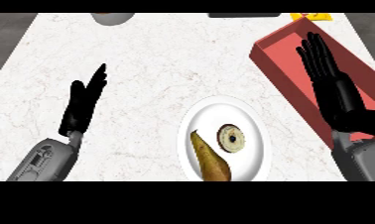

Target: Pick the cupcake from the plate and place it in the cardboard box

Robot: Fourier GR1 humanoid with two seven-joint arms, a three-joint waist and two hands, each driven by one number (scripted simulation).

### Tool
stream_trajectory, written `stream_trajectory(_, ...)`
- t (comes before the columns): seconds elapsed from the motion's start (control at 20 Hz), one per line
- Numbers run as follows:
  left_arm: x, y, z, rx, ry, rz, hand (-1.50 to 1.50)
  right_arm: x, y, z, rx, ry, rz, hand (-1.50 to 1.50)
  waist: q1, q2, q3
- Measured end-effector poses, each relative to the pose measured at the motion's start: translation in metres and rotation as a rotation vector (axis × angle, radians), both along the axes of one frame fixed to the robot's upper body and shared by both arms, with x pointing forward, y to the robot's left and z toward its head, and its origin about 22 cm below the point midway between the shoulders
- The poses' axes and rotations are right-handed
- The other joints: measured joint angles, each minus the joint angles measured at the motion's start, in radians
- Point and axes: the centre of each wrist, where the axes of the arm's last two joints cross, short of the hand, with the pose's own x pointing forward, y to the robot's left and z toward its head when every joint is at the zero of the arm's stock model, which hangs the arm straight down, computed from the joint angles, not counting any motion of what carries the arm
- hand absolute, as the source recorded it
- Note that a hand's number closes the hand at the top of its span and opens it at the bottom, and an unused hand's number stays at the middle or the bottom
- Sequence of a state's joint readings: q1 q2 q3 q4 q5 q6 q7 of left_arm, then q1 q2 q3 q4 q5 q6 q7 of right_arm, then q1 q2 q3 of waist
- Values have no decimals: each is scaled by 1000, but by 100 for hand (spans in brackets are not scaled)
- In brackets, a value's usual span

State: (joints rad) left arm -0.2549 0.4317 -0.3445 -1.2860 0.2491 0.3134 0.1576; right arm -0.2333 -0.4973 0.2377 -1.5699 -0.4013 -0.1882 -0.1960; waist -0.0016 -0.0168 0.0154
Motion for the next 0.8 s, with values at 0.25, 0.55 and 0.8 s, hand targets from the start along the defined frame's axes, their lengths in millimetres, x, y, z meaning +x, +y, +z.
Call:
stream_trajectory(0.25, -12, 27, 24, -73, -82, 29, 0, -7, 0, 13, 2, 59, 69, -150, 10, 8, -11)
stream_trajectory(0.55, -25, 48, 34, -215, -113, 57, 0, -25, -5, 6, -55, -113, -139, -150, -1, 7, -15)
stream_trajectory(0.8, -33, 57, 43, -257, -129, 69, 0, -65, 6, 4, -116, -285, -79, -150, -7, 9, -15)
